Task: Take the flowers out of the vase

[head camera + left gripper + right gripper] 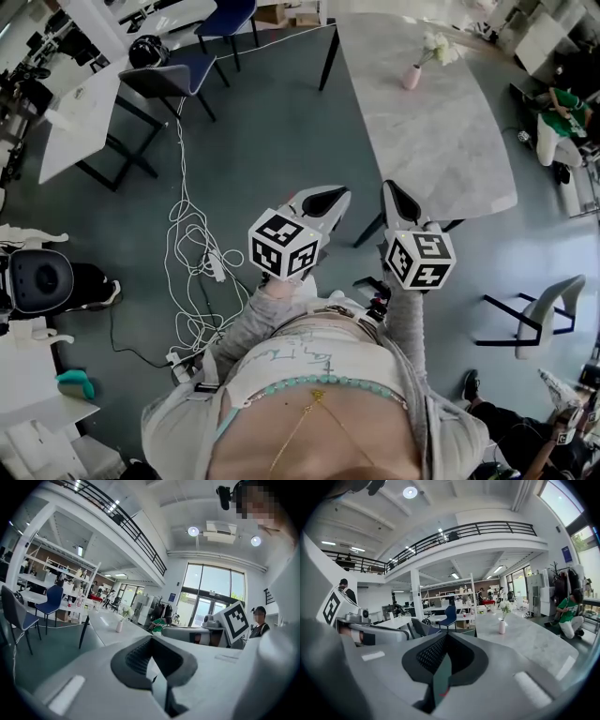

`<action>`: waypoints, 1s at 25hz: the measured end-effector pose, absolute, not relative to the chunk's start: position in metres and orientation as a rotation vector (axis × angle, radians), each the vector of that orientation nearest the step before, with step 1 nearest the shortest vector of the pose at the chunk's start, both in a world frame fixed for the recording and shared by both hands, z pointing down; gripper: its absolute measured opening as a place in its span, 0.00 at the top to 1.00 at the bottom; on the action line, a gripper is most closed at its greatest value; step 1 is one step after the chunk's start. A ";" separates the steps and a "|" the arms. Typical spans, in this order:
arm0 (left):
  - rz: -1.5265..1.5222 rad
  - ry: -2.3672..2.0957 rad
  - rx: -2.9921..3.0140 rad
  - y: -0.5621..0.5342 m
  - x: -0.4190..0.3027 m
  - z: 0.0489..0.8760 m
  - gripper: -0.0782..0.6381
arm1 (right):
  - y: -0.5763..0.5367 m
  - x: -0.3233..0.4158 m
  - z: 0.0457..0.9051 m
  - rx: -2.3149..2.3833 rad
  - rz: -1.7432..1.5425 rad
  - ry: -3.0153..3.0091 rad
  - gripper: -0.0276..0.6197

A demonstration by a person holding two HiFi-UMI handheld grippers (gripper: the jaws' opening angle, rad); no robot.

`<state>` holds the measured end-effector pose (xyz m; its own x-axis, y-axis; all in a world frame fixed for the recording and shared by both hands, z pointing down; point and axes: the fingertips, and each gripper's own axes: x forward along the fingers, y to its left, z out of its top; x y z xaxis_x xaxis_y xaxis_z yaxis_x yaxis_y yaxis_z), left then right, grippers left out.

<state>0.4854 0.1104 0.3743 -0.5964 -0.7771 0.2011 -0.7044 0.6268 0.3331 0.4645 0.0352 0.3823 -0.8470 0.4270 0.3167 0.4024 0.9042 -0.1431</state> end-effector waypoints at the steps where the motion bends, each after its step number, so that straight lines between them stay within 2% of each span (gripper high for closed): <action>1: -0.318 -2.526 1.196 0.114 0.479 0.374 0.89 | 0.039 0.458 0.382 -0.611 0.101 -2.725 0.92; 10: -0.307 -2.515 1.244 0.147 0.431 0.376 0.89 | 0.071 0.413 0.387 -0.574 0.125 -2.736 0.92; 25: -0.301 -2.464 1.308 0.166 0.391 0.382 0.89 | 0.106 0.384 0.400 -0.548 0.154 -2.710 0.92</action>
